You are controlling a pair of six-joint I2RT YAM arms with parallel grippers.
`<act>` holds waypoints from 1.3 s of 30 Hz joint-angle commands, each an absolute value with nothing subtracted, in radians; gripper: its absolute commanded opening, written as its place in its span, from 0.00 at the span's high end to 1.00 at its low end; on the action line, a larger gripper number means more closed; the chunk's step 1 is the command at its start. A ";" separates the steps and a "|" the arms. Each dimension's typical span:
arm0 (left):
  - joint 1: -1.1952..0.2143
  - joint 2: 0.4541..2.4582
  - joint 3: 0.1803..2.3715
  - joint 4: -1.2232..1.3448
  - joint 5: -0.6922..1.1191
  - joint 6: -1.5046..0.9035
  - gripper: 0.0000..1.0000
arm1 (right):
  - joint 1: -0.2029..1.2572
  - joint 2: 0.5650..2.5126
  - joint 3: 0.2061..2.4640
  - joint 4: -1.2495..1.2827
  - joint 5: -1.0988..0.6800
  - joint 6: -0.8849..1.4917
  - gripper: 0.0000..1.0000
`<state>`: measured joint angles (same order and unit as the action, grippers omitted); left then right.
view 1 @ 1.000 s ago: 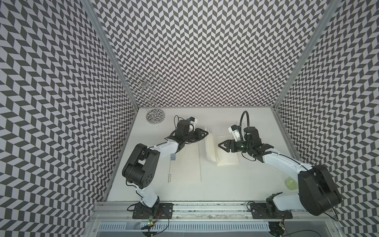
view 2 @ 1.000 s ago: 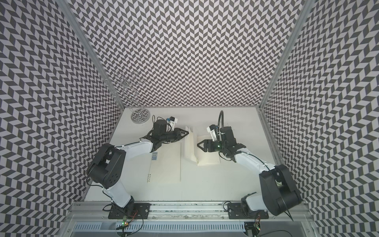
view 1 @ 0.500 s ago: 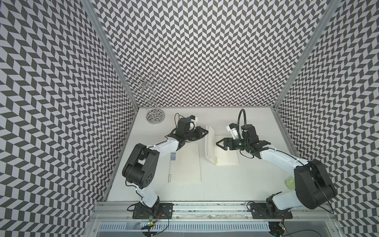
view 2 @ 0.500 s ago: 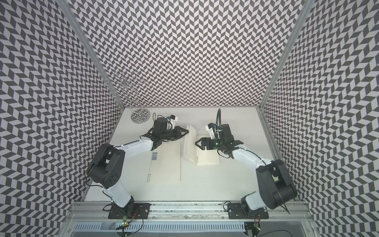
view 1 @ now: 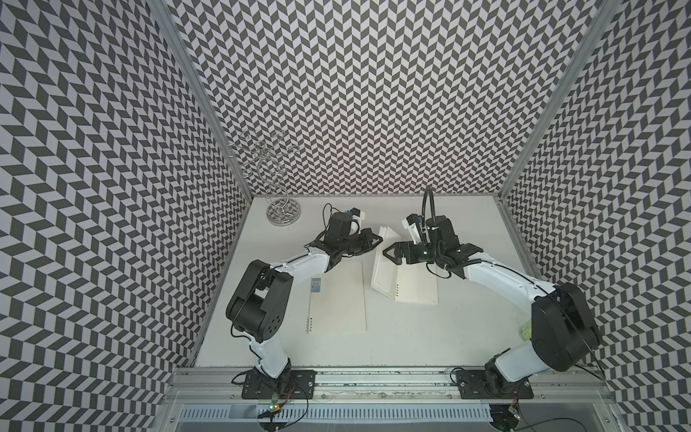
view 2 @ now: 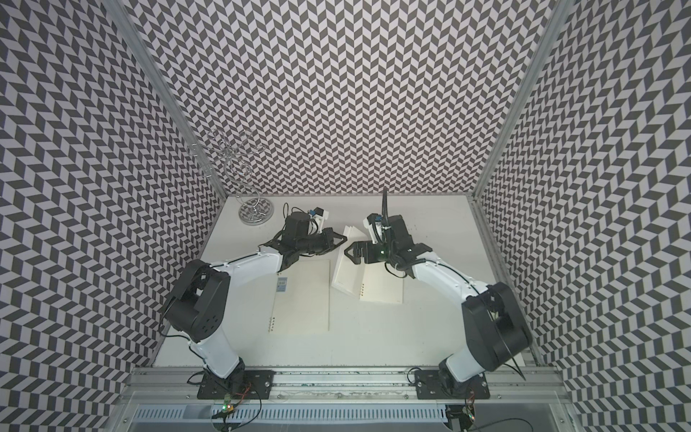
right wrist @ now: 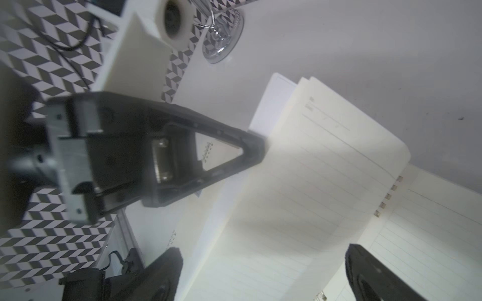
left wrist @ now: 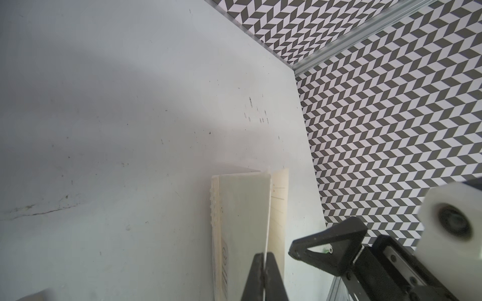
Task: Tear off pages from different notebooks
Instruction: Open the notebook at the center of the board.
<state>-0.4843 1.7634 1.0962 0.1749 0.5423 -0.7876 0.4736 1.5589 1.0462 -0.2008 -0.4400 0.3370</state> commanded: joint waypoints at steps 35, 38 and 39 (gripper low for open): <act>-0.384 1.555 1.012 0.129 0.516 -0.875 1.00 | 0.548 1.586 1.049 -0.352 -0.066 0.323 0.19; -0.376 1.556 0.998 0.126 0.514 -0.873 1.00 | 0.497 1.538 0.980 -0.323 -0.090 0.318 0.19; -0.377 1.560 0.993 0.131 0.516 -0.876 1.00 | 0.472 1.527 0.950 -0.298 -0.133 0.317 0.19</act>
